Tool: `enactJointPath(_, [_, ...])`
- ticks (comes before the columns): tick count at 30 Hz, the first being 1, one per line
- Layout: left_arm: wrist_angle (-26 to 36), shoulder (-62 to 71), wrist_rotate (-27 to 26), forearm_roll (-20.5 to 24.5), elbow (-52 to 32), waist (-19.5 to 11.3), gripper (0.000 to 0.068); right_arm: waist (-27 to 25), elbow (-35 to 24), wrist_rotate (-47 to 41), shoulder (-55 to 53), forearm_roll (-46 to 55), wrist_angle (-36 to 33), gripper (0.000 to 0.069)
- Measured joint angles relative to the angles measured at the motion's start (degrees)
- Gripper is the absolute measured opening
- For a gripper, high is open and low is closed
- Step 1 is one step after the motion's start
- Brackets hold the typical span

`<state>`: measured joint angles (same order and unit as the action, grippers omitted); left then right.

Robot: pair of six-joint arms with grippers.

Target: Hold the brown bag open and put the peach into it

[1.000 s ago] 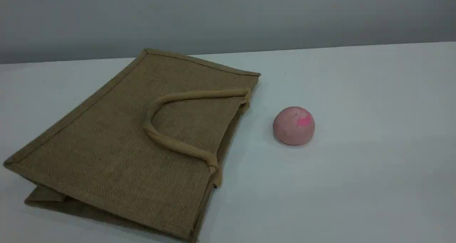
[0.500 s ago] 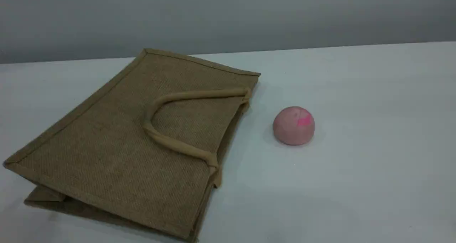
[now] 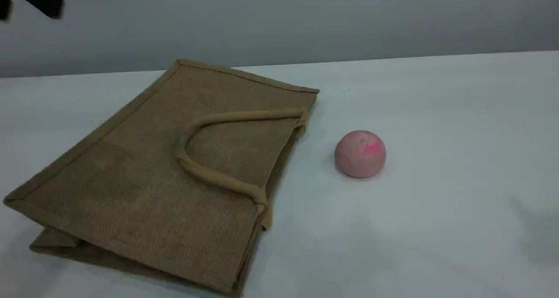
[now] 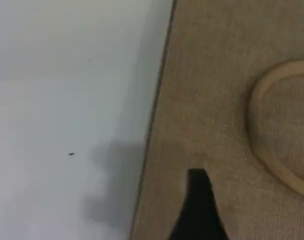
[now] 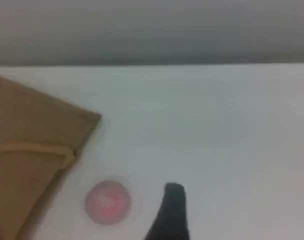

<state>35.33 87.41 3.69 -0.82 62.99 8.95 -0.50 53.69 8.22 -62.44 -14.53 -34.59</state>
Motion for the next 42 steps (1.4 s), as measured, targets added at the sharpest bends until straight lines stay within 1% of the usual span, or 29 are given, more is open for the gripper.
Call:
enactJointPath(3, [-1.2,5.0,0.0,-0.4,2.2,0.0,0.0486,0.0,0.0,0.0,-2.7,0.3,1.0,0.0591])
enactJointPath(7, [-1.5,11.0,-0.1,-2.8,4.6,0.0,0.0486,0.0,0.0,0.0,-5.6,1.2,2.3,0.0591])
enactJointPath(12, [-1.7,17.9,-0.3,-3.7,7.3,1.2,0.0486,0.0,0.0,0.0,-7.3,1.1,3.3,0.0591])
enactJointPath(23, [-1.7,30.8,-0.4,-4.0,14.3,5.8,0.0486,0.0,0.0,0.0,-7.6,1.0,3.0,0.0591])
enactJointPath(30, [-2.1,36.3,-0.4,-3.9,17.6,6.6,0.0486,0.0,0.0,-0.1,-7.6,1.0,2.6,0.0591])
enactJointPath(35, [-4.3,38.7,-0.4,-4.2,18.1,7.7,0.0486,0.0,0.0,-0.1,-7.6,1.0,2.6,0.0591])
enactJointPath(42, [-6.0,40.9,-0.4,-3.8,18.5,7.9,0.0479,0.0,0.0,-0.1,-7.6,1.0,2.5,0.0591])
